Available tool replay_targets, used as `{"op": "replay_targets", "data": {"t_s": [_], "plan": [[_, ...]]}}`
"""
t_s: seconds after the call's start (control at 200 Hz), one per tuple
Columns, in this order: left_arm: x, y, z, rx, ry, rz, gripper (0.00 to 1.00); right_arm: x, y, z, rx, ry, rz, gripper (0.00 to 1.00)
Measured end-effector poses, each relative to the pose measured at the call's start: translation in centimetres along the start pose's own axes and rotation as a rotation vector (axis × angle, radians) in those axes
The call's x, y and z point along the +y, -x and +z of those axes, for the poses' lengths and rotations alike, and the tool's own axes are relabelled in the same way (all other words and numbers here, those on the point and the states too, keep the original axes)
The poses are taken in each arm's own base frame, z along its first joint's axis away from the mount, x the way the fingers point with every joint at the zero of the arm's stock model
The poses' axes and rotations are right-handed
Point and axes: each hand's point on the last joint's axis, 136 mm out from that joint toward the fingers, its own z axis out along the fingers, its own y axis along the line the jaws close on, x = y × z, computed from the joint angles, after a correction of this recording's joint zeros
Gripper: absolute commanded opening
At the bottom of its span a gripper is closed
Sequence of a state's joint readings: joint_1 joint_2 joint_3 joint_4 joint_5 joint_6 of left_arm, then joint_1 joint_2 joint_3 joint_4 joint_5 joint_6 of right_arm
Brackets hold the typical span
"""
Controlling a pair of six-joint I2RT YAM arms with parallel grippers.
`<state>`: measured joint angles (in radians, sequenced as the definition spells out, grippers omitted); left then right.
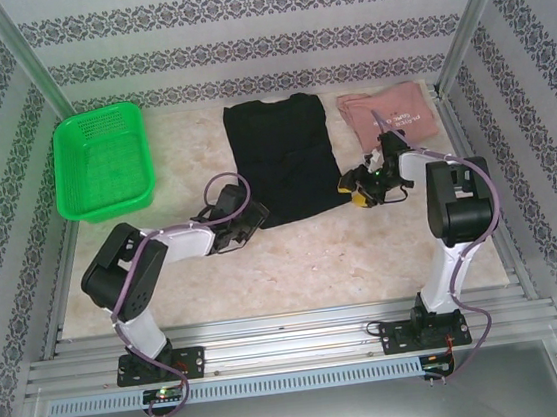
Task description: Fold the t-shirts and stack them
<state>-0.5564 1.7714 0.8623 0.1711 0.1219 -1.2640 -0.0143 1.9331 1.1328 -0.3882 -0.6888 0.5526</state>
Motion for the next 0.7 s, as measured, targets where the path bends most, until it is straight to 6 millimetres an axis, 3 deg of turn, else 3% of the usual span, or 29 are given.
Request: {"op": "replay_targets", "data": {"t_s": [0.105,0.19,0.32,0.44,0.595,0.699], "plan": [[-0.2,0.3,0.8,-0.007,0.008,0.004,0.16,-0.4,0.2,0.6,0.007,-0.015,0.013,0.12],[-0.6,0.5,0.9,-0.013,0.004,0.009,0.05,0.2,0.3,1.0,0.013,-0.014,0.001,0.0],[-0.6,0.5,-0.1,-0.019,0.003,0.029,0.0,0.9,-0.2,1.0,0.016,-0.01,-0.006,0.0],[-0.5,0.3,-3.4,-0.026,-0.012,0.042,0.0,1.3,-2.0,-0.3,0.007,-0.002,0.007,0.0],[-1.2,-1.5,-8.7,-0.035,-0.067,0.089,0.0,2.0,-6.5,-3.5,-0.02,0.026,0.029,0.0],[-0.9,-3.6,-11.0,-0.019,-0.078,0.13,0.0,2.7,-10.4,-5.4,-0.031,0.047,0.021,0.0]]}}
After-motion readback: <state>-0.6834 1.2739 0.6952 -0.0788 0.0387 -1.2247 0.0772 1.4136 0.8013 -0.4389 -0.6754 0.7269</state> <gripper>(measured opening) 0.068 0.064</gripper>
